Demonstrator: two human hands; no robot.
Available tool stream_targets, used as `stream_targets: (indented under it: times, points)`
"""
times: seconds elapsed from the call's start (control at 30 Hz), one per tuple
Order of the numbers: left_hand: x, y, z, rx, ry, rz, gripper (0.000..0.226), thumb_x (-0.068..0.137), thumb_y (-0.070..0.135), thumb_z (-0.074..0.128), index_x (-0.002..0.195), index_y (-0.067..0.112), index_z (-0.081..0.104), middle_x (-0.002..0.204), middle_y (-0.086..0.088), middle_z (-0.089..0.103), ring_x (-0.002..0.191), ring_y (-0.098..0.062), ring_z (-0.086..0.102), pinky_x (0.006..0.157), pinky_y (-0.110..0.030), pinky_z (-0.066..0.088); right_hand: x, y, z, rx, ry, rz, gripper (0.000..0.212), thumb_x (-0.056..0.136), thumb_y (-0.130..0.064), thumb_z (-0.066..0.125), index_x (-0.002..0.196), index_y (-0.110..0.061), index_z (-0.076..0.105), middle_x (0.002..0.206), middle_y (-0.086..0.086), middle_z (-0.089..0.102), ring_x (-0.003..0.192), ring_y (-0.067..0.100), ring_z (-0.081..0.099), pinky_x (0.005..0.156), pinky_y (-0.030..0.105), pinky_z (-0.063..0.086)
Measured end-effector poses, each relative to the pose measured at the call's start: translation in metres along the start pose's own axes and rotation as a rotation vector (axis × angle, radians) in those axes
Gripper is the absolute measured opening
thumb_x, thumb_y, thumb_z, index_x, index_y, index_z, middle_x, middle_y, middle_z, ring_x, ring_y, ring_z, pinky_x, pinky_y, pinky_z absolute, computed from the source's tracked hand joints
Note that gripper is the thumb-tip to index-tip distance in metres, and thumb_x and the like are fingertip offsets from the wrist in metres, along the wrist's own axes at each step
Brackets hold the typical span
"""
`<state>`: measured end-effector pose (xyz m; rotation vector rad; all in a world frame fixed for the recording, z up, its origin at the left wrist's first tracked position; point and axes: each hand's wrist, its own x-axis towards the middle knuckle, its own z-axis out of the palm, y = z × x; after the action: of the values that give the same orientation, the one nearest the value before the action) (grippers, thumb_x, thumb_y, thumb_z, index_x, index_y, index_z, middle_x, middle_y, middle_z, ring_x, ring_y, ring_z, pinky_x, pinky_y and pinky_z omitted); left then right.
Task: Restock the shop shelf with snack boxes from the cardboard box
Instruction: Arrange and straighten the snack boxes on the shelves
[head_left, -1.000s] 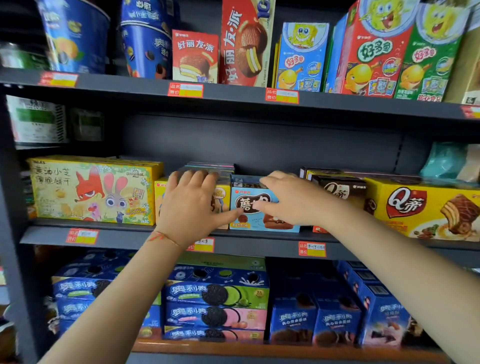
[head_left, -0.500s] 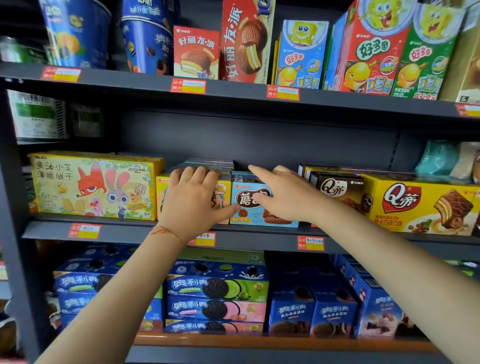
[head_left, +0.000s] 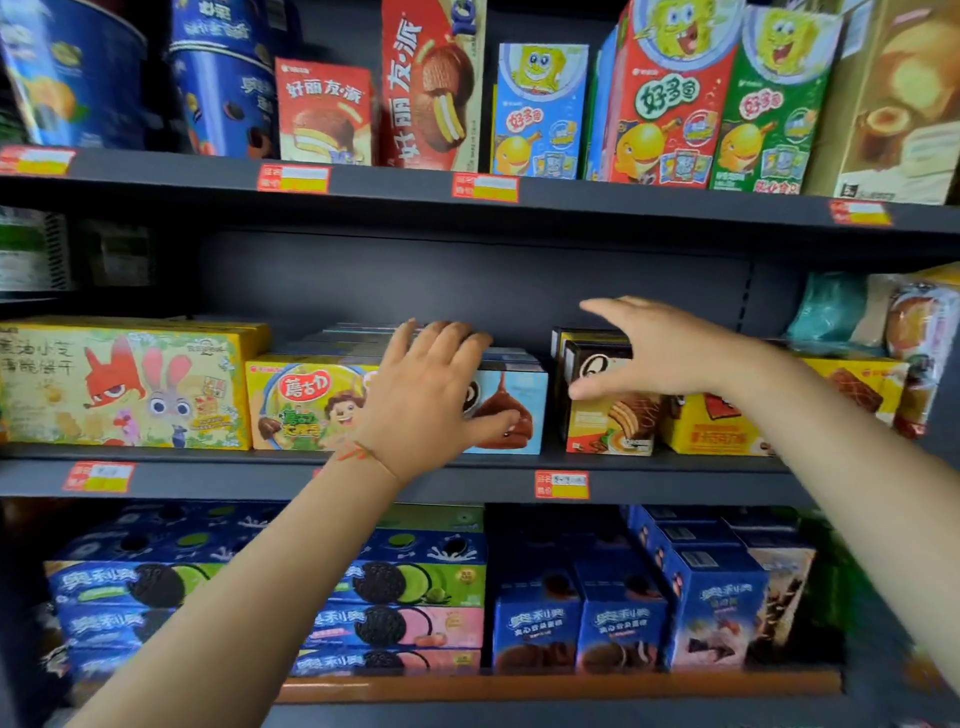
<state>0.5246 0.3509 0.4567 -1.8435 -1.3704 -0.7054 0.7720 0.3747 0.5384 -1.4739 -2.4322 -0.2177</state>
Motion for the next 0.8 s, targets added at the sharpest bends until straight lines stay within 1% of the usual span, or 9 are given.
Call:
stream_targets:
  times: [0.1, 0.2, 0.23, 0.3, 0.37, 0.5, 0.67, 0.73, 0.8]
  points:
    - [0.019, 0.024, 0.003, 0.013, -0.109, -0.008, 0.094, 0.074, 0.083, 0.033, 0.130, 0.013, 0.060, 0.130, -0.008, 0.062, 0.122, -0.030, 0.056, 0.111, -0.048, 0.034, 0.004, 0.024, -0.005, -0.064, -0.115, 0.019, 0.133, 0.050, -0.086, 0.060, 0.158, -0.029, 0.010, 0.166, -0.004, 0.012, 0.151, 0.019, 0.016, 0.121, 0.038, 0.021]
    - [0.030, 0.038, 0.004, 0.040, -0.203, -0.063, 0.102, 0.070, 0.089, 0.028, 0.136, 0.016, 0.054, 0.137, -0.006, 0.059, 0.128, -0.027, 0.052, 0.111, -0.042, 0.034, 0.016, 0.035, -0.008, -0.104, -0.205, 0.003, 0.134, 0.049, -0.088, 0.059, 0.158, -0.025, 0.012, 0.165, -0.003, 0.017, 0.149, 0.019, 0.023, 0.119, 0.038, 0.027]
    - [0.031, 0.040, 0.005, 0.048, -0.220, -0.081, 0.099, 0.072, 0.090, 0.034, 0.136, 0.018, 0.054, 0.137, -0.004, 0.059, 0.129, -0.025, 0.052, 0.110, -0.040, 0.035, 0.019, 0.038, -0.008, -0.106, -0.228, -0.014, 0.127, 0.053, -0.086, 0.062, 0.156, -0.024, 0.019, 0.162, -0.003, 0.025, 0.145, 0.019, 0.032, 0.115, 0.037, 0.033]
    - [0.029, 0.043, 0.007, 0.030, -0.206, -0.111, 0.089, 0.074, 0.086, 0.045, 0.133, 0.021, 0.057, 0.132, -0.003, 0.063, 0.125, -0.025, 0.056, 0.104, -0.037, 0.040, 0.029, 0.044, -0.006, -0.081, -0.259, -0.057, 0.095, 0.063, -0.078, 0.068, 0.139, -0.027, 0.042, 0.145, -0.007, 0.049, 0.123, 0.015, 0.053, 0.099, 0.032, 0.045]
    - [0.028, 0.043, 0.009, 0.035, -0.182, -0.139, 0.091, 0.070, 0.089, 0.039, 0.128, 0.021, 0.061, 0.124, -0.002, 0.068, 0.117, -0.025, 0.061, 0.099, -0.037, 0.045, 0.033, 0.046, -0.002, -0.066, -0.285, -0.096, 0.080, 0.067, -0.076, 0.069, 0.128, -0.029, 0.047, 0.130, -0.014, 0.057, 0.110, 0.012, 0.059, 0.092, 0.030, 0.048]
    - [0.027, 0.044, 0.011, 0.054, -0.195, -0.151, 0.096, 0.066, 0.090, 0.033, 0.124, 0.020, 0.063, 0.120, -0.003, 0.070, 0.111, -0.026, 0.064, 0.097, -0.039, 0.047, 0.036, 0.051, 0.007, -0.035, -0.247, -0.182, 0.076, 0.068, -0.076, 0.069, 0.127, -0.033, 0.050, 0.125, -0.011, 0.063, 0.103, 0.011, 0.062, 0.093, 0.035, 0.051]
    - [0.026, 0.045, 0.007, 0.047, -0.224, -0.142, 0.100, 0.063, 0.092, 0.034, 0.128, 0.020, 0.060, 0.126, -0.004, 0.066, 0.116, -0.029, 0.061, 0.101, -0.042, 0.044, 0.031, 0.043, 0.005, -0.042, -0.207, -0.217, 0.088, 0.077, -0.070, 0.065, 0.146, -0.022, 0.038, 0.147, -0.001, 0.048, 0.128, 0.019, 0.051, 0.105, 0.037, 0.043]
    - [0.025, 0.045, 0.007, 0.053, -0.218, -0.133, 0.103, 0.062, 0.093, 0.033, 0.128, 0.019, 0.060, 0.126, -0.005, 0.066, 0.116, -0.029, 0.061, 0.100, -0.042, 0.045, 0.034, 0.035, 0.008, -0.049, -0.196, -0.220, 0.088, 0.074, -0.075, 0.063, 0.143, -0.024, 0.041, 0.143, 0.000, 0.049, 0.123, 0.019, 0.052, 0.103, 0.038, 0.045]
    - [0.025, 0.045, 0.005, 0.069, -0.237, -0.130, 0.107, 0.060, 0.095, 0.029, 0.131, 0.020, 0.057, 0.129, -0.003, 0.063, 0.119, -0.027, 0.057, 0.101, -0.041, 0.044, 0.039, 0.029, 0.013, -0.028, -0.177, -0.216, 0.084, 0.070, -0.081, 0.062, 0.133, -0.027, 0.047, 0.128, 0.000, 0.053, 0.110, 0.015, 0.056, 0.095, 0.038, 0.050]
